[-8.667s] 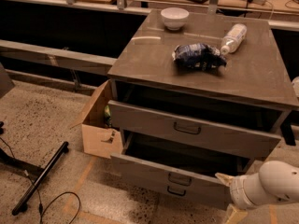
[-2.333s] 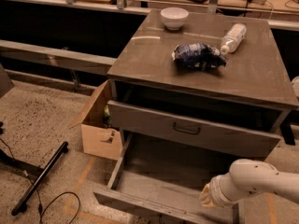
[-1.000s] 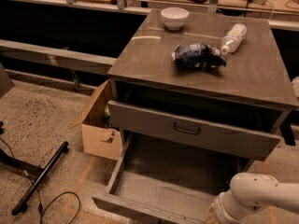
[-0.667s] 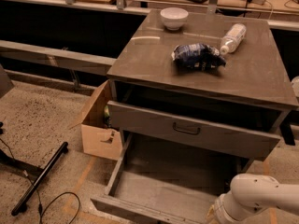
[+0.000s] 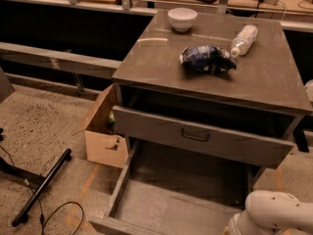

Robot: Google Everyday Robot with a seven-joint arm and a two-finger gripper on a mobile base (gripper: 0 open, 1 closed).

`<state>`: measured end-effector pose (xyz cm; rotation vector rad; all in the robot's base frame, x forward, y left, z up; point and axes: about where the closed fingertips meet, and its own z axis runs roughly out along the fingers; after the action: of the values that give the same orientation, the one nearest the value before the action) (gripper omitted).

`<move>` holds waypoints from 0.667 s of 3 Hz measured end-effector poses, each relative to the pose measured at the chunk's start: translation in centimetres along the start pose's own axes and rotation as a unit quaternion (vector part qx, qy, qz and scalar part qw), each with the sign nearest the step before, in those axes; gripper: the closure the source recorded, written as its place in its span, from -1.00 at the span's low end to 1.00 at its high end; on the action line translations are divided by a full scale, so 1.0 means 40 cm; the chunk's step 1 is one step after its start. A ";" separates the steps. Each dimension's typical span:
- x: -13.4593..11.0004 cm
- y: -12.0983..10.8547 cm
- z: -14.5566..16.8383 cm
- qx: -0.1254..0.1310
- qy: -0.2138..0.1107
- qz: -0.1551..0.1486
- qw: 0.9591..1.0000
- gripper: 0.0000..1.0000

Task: Open middle drawer

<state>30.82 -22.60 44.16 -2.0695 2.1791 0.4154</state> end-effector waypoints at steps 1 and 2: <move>-0.007 0.003 -0.086 0.042 -0.009 0.008 0.999 1.00; -0.007 -0.043 -0.211 0.108 -0.021 0.021 0.994 1.00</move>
Offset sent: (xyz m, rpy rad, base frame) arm 0.0635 -0.0445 0.1471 0.0406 -0.3706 -0.1955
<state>33.46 -24.68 52.12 -1.8875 2.1404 0.2137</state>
